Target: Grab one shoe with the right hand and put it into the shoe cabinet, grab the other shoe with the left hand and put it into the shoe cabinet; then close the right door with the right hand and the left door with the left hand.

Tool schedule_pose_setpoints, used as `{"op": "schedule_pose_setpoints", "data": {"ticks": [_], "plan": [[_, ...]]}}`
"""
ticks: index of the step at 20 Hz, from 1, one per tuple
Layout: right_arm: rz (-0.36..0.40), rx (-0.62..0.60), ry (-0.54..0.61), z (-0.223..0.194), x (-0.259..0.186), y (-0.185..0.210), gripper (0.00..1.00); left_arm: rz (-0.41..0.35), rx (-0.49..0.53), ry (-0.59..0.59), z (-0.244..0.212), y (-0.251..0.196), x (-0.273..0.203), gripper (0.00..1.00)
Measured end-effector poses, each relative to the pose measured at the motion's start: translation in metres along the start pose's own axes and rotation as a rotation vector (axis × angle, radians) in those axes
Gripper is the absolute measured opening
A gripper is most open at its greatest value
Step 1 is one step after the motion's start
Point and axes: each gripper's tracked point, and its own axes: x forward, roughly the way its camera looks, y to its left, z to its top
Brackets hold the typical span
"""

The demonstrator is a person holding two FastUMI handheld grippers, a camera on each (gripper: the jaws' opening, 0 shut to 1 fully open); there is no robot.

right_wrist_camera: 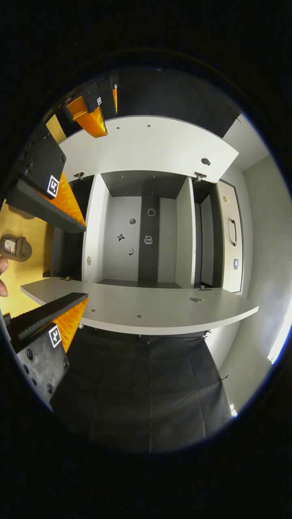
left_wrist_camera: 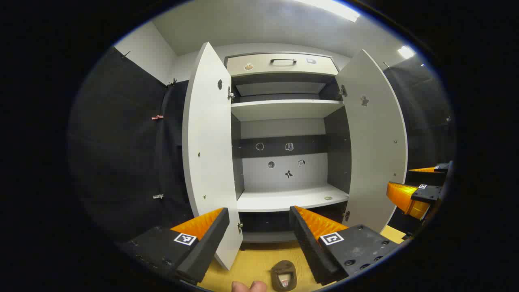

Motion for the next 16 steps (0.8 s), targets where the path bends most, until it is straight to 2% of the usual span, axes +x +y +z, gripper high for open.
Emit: {"op": "schedule_pose_setpoints", "data": {"ticks": [16], "plan": [[-0.006, -0.002, -0.011, -0.001, 0.002, 0.006, 0.97, -0.019, -0.002, 0.004, -0.012, -0.002, 0.01, 0.95]]}}
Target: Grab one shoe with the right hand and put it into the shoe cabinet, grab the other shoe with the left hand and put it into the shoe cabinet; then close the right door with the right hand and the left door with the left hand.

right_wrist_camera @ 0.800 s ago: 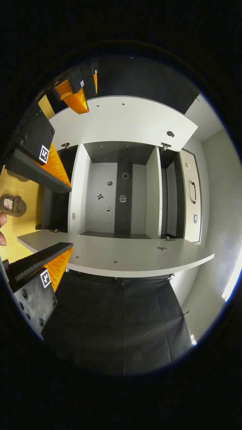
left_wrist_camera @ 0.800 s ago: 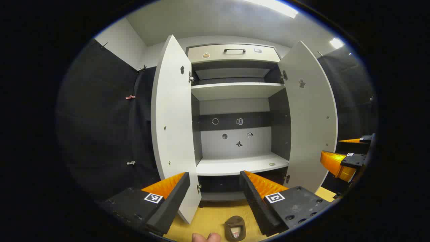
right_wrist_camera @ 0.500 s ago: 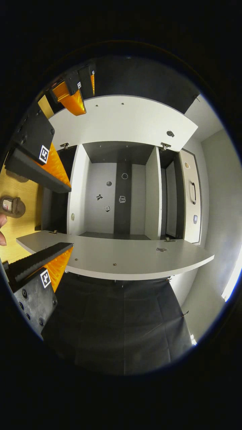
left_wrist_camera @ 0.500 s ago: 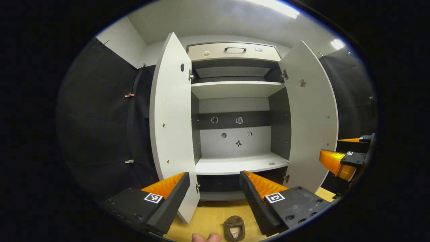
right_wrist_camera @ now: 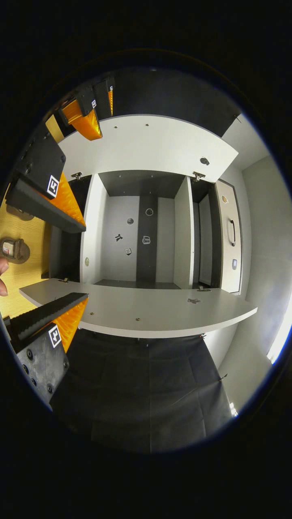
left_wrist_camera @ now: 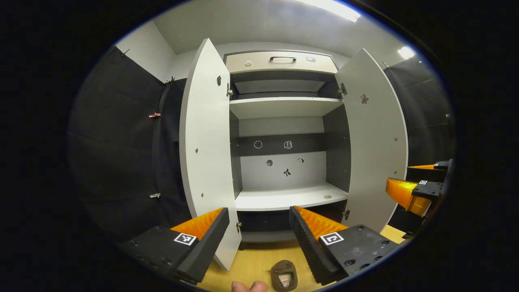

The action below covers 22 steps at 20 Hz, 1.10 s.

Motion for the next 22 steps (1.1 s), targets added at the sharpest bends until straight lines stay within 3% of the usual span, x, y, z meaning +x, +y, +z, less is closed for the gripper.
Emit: {"op": "schedule_pose_setpoints", "data": {"ticks": [4, 7, 12, 17, 22], "plan": [[0.015, 0.005, 0.026, -0.01, -0.001, 0.006, 0.98, -0.004, -0.003, -0.005, -0.001, 0.001, 0.001, 0.95], [0.044, -0.003, 0.106, -0.041, -0.004, 0.015, 0.98, 0.001, -0.009, -0.004, -0.003, 0.004, -0.001, 0.95], [0.111, -0.006, 0.318, -0.128, -0.018, 0.032, 0.98, 0.016, -0.005, 0.007, -0.017, 0.013, -0.006, 0.95], [0.178, 0.068, 0.54, -0.218, -0.033, 0.05, 0.98, 0.029, 0.001, 0.036, -0.038, 0.019, -0.01, 0.95], [0.161, 0.044, 0.682, -0.298, -0.028, 0.054, 1.0, 0.055, 0.005, 0.089, -0.067, 0.025, -0.015, 0.95]]}}
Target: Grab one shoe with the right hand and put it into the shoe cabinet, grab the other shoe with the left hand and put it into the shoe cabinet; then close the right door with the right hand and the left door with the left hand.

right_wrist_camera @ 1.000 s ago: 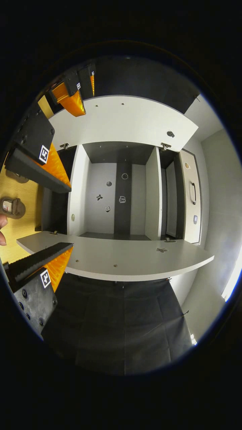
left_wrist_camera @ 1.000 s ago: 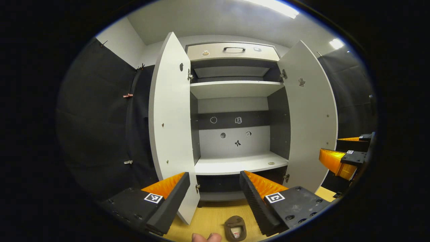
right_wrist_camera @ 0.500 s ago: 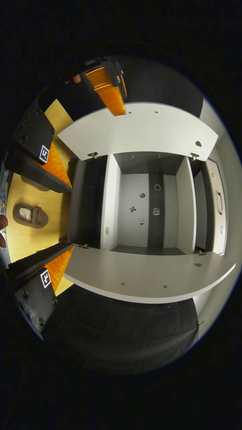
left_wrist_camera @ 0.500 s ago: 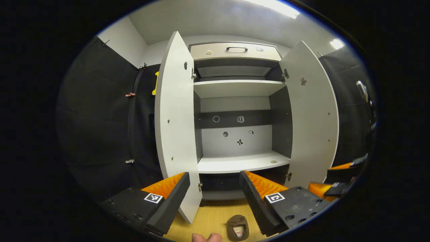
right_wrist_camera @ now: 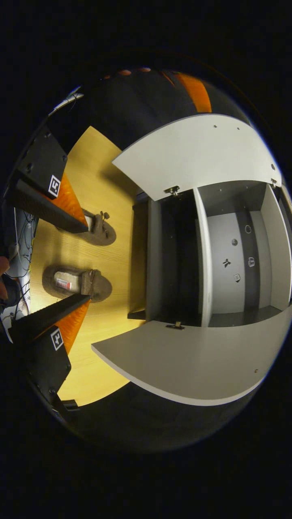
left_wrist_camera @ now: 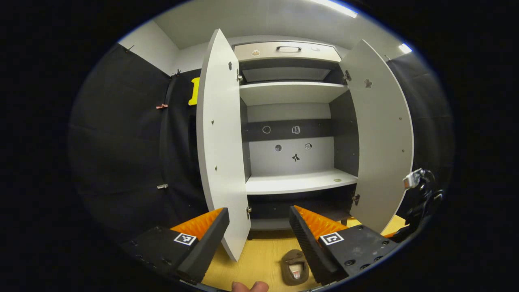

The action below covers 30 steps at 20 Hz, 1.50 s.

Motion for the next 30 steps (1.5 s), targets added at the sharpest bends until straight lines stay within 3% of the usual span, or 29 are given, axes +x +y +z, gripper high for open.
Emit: {"op": "schedule_pose_setpoints", "data": {"ticks": [3, 8, 13, 15, 16, 19, 21, 23, 30], "plan": [[-0.011, 0.0, 0.035, -0.021, 0.032, 0.002, 1.0, 0.023, 0.007, 0.011, -0.011, 0.004, -0.002, 0.95], [-0.015, 0.098, 0.134, -0.058, 0.088, 0.003, 1.0, 0.024, 0.021, 0.006, -0.015, 0.005, -0.001, 0.95], [-0.054, 0.143, 0.174, -0.074, 0.136, -0.006, 0.98, 0.0, -0.037, 0.014, -0.022, 0.005, 0.009, 0.96], [-0.073, 0.166, 0.172, -0.076, 0.153, -0.01, 0.92, 0.003, -0.033, 0.022, -0.026, 0.009, 0.014, 0.96], [-0.082, 0.177, 0.164, -0.078, 0.162, -0.012, 0.83, 0.005, -0.026, 0.024, -0.028, 0.01, 0.018, 0.96], [-0.155, 0.153, 0.131, -0.078, 0.18, -0.023, 0.68, 0.011, -0.017, 0.041, -0.034, 0.015, 0.026, 0.96], [-0.192, 0.145, 0.117, -0.077, 0.179, -0.03, 0.35, 0.018, -0.03, 0.06, -0.041, 0.017, 0.031, 0.96], [-0.169, 0.148, 0.11, -0.076, 0.179, -0.027, 0.12, 0.011, -0.05, 0.076, -0.047, 0.015, 0.035, 0.96], [-0.102, 0.116, 0.056, -0.035, 0.144, -0.024, 0.14, 0.005, -0.053, 0.093, -0.054, 0.016, 0.046, 0.97]]}}
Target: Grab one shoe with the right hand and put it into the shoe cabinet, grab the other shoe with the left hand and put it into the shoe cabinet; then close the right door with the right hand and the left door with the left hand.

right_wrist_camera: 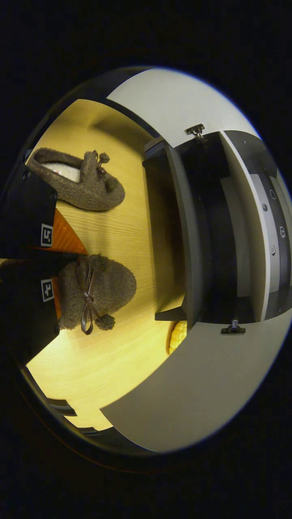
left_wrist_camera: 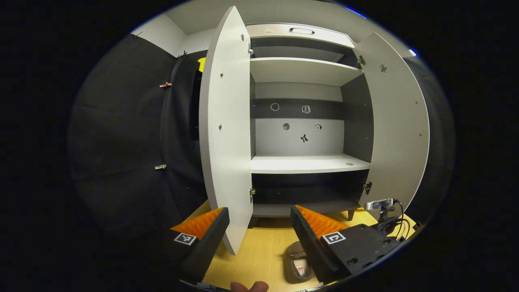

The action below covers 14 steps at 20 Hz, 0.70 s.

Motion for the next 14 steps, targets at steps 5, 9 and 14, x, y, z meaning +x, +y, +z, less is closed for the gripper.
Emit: {"op": "schedule_pose_setpoints", "data": {"ticks": [5, 9, 14], "plan": [[0.058, 0.013, -0.064, 0.064, -0.052, 0.015, 0.14, 0.001, -0.005, 0.002, 0.004, 0.0, 0.006, 0.97], [0.098, 0.028, -0.142, 0.141, -0.093, 0.028, 0.14, -0.014, -0.003, -0.016, 0.011, -0.004, 0.008, 0.97], [0.144, -0.002, -0.239, 0.243, -0.123, 0.046, 0.14, -0.022, -0.003, -0.019, 0.016, -0.009, 0.008, 0.97]]}}
